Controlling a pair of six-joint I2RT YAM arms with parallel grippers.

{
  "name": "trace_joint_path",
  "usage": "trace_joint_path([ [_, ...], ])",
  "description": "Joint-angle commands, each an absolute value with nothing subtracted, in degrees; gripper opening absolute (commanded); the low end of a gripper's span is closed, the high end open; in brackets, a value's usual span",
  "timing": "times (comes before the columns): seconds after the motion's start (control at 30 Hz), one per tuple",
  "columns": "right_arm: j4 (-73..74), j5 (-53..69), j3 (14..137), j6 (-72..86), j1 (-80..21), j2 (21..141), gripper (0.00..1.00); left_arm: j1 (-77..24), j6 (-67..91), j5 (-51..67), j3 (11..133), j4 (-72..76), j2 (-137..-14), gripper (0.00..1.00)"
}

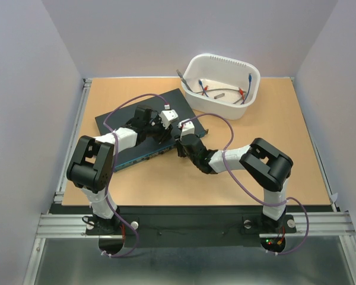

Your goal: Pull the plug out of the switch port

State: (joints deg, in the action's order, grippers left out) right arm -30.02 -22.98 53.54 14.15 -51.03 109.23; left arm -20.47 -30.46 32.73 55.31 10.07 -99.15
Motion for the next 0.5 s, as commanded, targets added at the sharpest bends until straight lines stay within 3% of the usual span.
trace_joint_path([
  [0.0, -32.1, -24.6, 56.9, 12.6, -51.0, 109.9, 0.35, -18.6, -33.6, 24.3, 54.8, 5.3, -102.0, 0.42],
  [0.2, -32.0, -24.8, 57.0, 12.7, -51.0, 110.0, 0.09, -18.6, -33.6, 24.3, 54.8, 5.1, -102.0, 0.42],
  [0.23, -31.9, -25.0, 56.4, 12.9, -51.0, 109.9, 0.01, -18.6, -33.5, 24.2, 54.8, 5.2, -102.0, 0.42],
  [0.47, -31.5, -23.0, 51.3, 15.8, -51.1, 105.9, 0.0, -18.5, -33.1, 24.5, 54.9, 5.1, -102.2, 0.42],
])
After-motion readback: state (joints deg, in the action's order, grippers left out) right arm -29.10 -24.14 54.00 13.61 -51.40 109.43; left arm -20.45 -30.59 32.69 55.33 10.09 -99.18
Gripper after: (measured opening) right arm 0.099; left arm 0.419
